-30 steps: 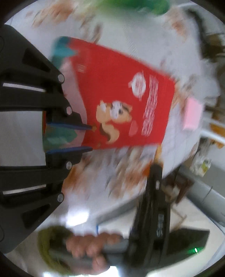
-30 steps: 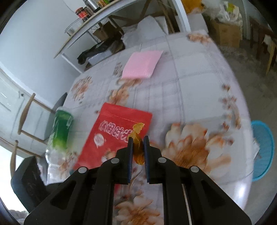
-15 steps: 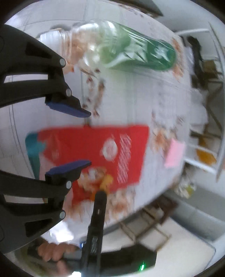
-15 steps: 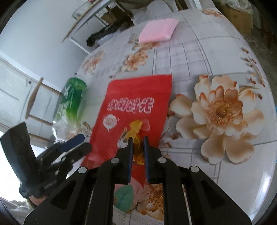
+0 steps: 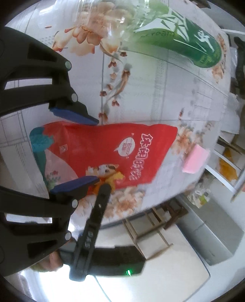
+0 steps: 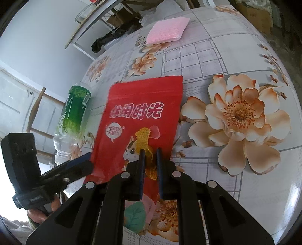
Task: Collect trash
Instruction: 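Lift the red snack bag off the table with the left tool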
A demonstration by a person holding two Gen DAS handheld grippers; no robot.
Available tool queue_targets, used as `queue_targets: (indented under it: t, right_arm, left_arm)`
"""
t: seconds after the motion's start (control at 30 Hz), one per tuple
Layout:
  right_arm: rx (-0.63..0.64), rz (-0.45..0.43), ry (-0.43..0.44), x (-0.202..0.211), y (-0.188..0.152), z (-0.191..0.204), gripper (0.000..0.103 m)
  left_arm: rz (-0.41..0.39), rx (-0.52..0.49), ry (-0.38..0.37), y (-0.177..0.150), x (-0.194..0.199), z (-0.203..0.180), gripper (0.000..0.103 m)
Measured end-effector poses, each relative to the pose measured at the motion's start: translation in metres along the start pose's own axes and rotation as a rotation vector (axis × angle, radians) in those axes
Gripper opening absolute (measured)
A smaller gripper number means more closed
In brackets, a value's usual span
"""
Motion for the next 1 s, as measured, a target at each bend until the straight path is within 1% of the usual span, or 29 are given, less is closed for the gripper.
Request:
queue_targets:
  t: [0.03, 0.1, 0.13, 0.17, 0.2, 0.27, 0.3, 0.33, 0.4, 0.47, 0.53, 0.6, 0.67, 0.7, 0.73, 0.77, 0.8, 0.83, 0.87, 0.93, 0.97, 1.0]
  right_arm:
    - [-0.005, -0.003, 0.004, 0.000, 0.000, -0.001, 0.012]
    - [-0.010, -0.008, 0.006, 0.001, 0.000, -0.003, 0.012]
    - [-0.013, -0.011, 0.009, 0.001, 0.000, -0.004, 0.012]
    - [-0.016, -0.012, 0.011, 0.002, 0.000, -0.004, 0.012]
    - [-0.019, -0.014, 0.014, 0.002, -0.001, -0.006, 0.012]
    - [-0.025, -0.018, 0.018, 0.002, 0.000, -0.007, 0.012]
    - [-0.028, -0.022, 0.017, 0.003, 0.000, -0.008, 0.012]
    - [-0.031, -0.027, 0.013, 0.003, 0.000, -0.009, 0.012]
    - [-0.036, -0.036, 0.006, 0.004, 0.001, -0.010, 0.012]
    - [-0.039, -0.044, -0.001, 0.005, 0.002, -0.012, 0.012]
    - [-0.041, -0.050, -0.008, 0.006, 0.003, -0.013, 0.012]
    - [-0.044, -0.057, -0.011, 0.006, 0.004, -0.015, 0.012]
    - [-0.048, -0.063, -0.012, 0.007, 0.005, -0.016, 0.012]
    - [-0.048, -0.065, -0.009, 0.007, 0.005, -0.017, 0.012]
    - [-0.048, -0.067, -0.008, 0.007, 0.004, -0.016, 0.012]
    - [-0.045, -0.070, -0.008, 0.006, 0.004, -0.016, 0.012]
    - [-0.043, -0.072, -0.008, 0.006, 0.004, -0.016, 0.012]
    - [-0.043, -0.071, -0.005, 0.006, 0.004, -0.015, 0.012]
    - [-0.044, -0.071, -0.004, 0.006, 0.004, -0.015, 0.012]
    - [-0.046, -0.070, -0.001, 0.006, 0.004, -0.016, 0.012]
    - [-0.048, -0.071, 0.000, 0.006, 0.004, -0.016, 0.012]
    - [-0.052, -0.071, 0.005, 0.006, 0.004, -0.017, 0.012]
  left_arm:
    - [-0.015, -0.001, -0.024, 0.001, 0.001, -0.002, 0.051]
    - [-0.047, 0.009, -0.107, 0.003, 0.008, -0.005, 0.051]
    - [-0.058, 0.030, -0.167, 0.004, 0.011, -0.004, 0.051]
    - [-0.058, 0.050, -0.208, 0.005, 0.012, -0.003, 0.051]
    - [-0.049, 0.092, -0.270, 0.007, 0.011, -0.001, 0.051]
    - [-0.030, 0.148, -0.327, 0.010, 0.007, 0.002, 0.051]
    - [-0.025, 0.157, -0.332, 0.010, 0.005, 0.001, 0.051]
    - [-0.019, 0.156, -0.317, 0.011, 0.003, 0.000, 0.051]
    - [-0.008, 0.129, -0.261, 0.010, -0.003, -0.005, 0.050]
    - [0.009, 0.119, -0.224, 0.011, -0.009, -0.007, 0.048]
    - [0.028, 0.128, -0.219, 0.009, -0.014, -0.007, 0.046]
    - [0.040, 0.153, -0.244, 0.008, -0.017, -0.004, 0.042]
    - [0.049, 0.222, -0.357, 0.007, -0.021, 0.002, 0.039]
    - [0.053, 0.264, -0.430, 0.007, -0.022, 0.005, 0.037]
    - [0.062, 0.298, -0.486, 0.006, -0.024, 0.008, 0.037]
    - [0.075, 0.328, -0.535, 0.006, -0.026, 0.009, 0.037]
    - [0.092, 0.354, -0.568, 0.005, -0.029, 0.009, 0.037]
    - [0.126, 0.372, -0.573, 0.003, -0.035, 0.008, 0.036]
    - [0.149, 0.370, -0.544, 0.002, -0.041, 0.005, 0.035]
    - [0.164, 0.340, -0.490, -0.001, -0.047, -0.002, 0.031]
    - [0.170, 0.317, -0.457, -0.001, -0.048, -0.006, 0.028]
    - [0.171, 0.286, -0.409, -0.001, -0.049, -0.010, 0.023]
Point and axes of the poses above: each gripper's, at about its wrist camera, not at the fingertips, and x roughly against the way its jaws point, z to its left, y to its top, the point moved 1 cm from there along -x, roughly the way its jaws point, and after that the axes turned 1 degree about -y, right-handed, at the moved point
